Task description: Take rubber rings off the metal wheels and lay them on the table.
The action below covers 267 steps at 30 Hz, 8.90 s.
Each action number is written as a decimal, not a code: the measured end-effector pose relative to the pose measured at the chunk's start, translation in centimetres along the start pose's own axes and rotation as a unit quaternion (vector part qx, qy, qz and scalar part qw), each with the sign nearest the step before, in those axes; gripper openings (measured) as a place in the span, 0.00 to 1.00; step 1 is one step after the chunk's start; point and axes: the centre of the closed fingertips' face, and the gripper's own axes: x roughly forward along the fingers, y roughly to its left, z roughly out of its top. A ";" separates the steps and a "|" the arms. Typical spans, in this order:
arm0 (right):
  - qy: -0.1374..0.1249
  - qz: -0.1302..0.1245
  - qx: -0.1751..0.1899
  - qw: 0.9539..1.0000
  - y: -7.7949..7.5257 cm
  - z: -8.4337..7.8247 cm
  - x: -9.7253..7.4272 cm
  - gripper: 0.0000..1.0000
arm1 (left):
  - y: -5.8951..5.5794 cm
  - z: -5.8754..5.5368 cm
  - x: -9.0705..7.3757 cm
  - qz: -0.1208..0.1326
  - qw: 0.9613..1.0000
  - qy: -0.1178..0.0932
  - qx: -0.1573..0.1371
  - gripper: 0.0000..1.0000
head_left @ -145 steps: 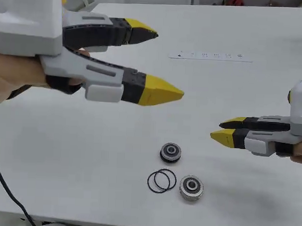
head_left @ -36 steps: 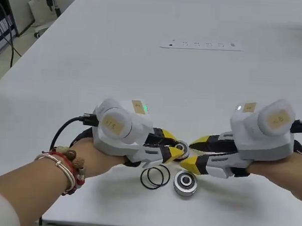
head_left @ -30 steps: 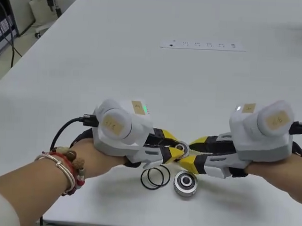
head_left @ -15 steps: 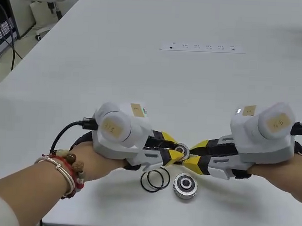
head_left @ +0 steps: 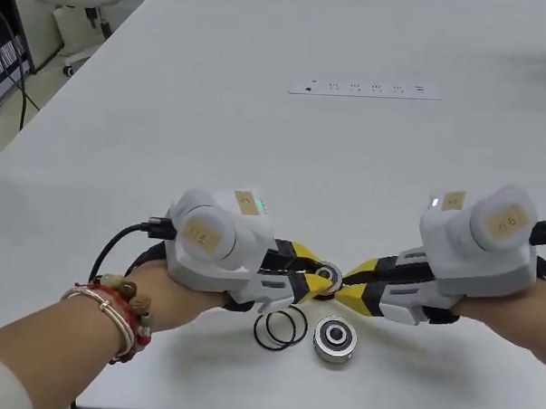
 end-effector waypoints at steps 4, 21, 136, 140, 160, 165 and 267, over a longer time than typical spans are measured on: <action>-0.012 0.003 -0.009 1.000 0.4 0.3 0.2 0.21 | 0.0 0.0 0.0 -0.001 1.000 -0.001 0.000 0.15; -0.010 -0.005 -0.020 1.000 0.1 0.4 0.3 0.18 | -0.1 0.0 0.1 -0.002 1.000 -0.004 -0.001 0.15; -0.053 -0.005 0.157 0.986 -0.6 2.4 -1.4 0.00 | -1.3 0.5 0.6 -0.006 1.000 -0.010 0.020 0.14; -0.043 -0.009 0.157 0.987 -0.7 1.9 -1.3 0.00 | -1.2 0.5 0.6 -0.009 1.000 -0.001 0.022 0.14; -0.063 -0.017 0.186 0.980 -1.6 2.3 -2.1 0.00 | 0.0 3.6 -2.1 0.005 1.000 -0.029 -0.005 0.41; -0.070 -0.019 0.188 0.979 -1.8 2.6 -2.4 0.00 | 0.3 4.6 -2.9 0.012 0.999 -0.042 -0.020 0.49; 0.017 0.053 0.141 0.988 2.8 1.5 0.0 0.02 | -3.1 1.6 -12.2 0.043 0.994 -0.026 -0.101 0.74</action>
